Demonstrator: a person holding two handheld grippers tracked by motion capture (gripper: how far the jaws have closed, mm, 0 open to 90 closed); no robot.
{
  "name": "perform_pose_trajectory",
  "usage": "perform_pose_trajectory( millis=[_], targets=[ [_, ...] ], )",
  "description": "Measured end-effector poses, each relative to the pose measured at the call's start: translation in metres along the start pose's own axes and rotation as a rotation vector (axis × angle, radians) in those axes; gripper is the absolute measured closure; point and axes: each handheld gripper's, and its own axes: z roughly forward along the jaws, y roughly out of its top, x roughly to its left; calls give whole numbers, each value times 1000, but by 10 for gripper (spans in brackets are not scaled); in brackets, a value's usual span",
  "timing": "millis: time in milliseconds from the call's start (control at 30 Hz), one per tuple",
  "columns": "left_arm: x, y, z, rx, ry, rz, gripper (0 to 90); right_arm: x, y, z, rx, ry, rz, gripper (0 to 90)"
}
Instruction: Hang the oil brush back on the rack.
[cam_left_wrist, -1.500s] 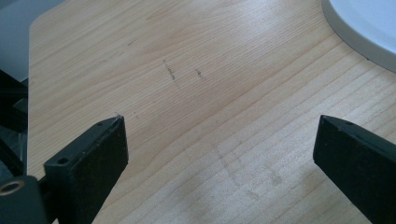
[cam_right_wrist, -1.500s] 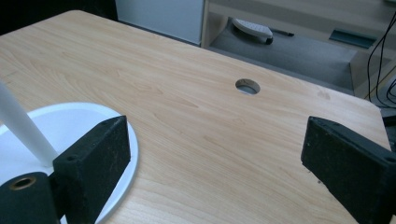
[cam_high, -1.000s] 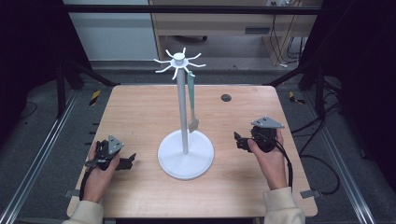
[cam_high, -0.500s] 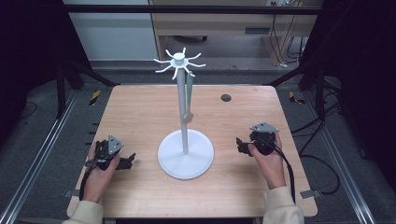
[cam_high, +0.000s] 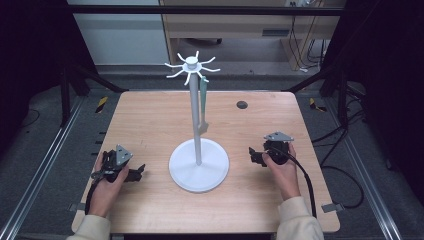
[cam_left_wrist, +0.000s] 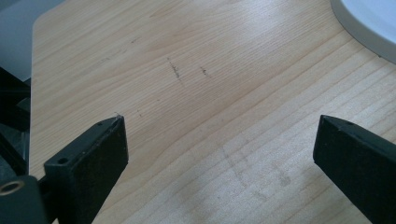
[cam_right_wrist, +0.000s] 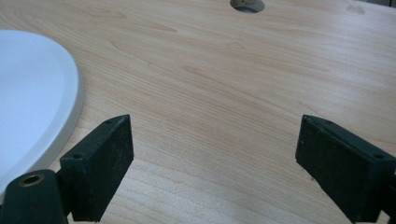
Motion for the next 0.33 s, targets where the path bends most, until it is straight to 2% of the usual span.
perform_pose_trajectory(
  millis=[167,233,333],
  targets=[
    [0,0,0,-1,-1,-1,27,3,-5,9,21,26,3,115],
    [0,0,0,-3,-2,-2,27,4,-8,11,37,22,0,116],
    [0,1,0,-7,-4,-4,27,4,-10,11,29,16,6,121]
  ],
)
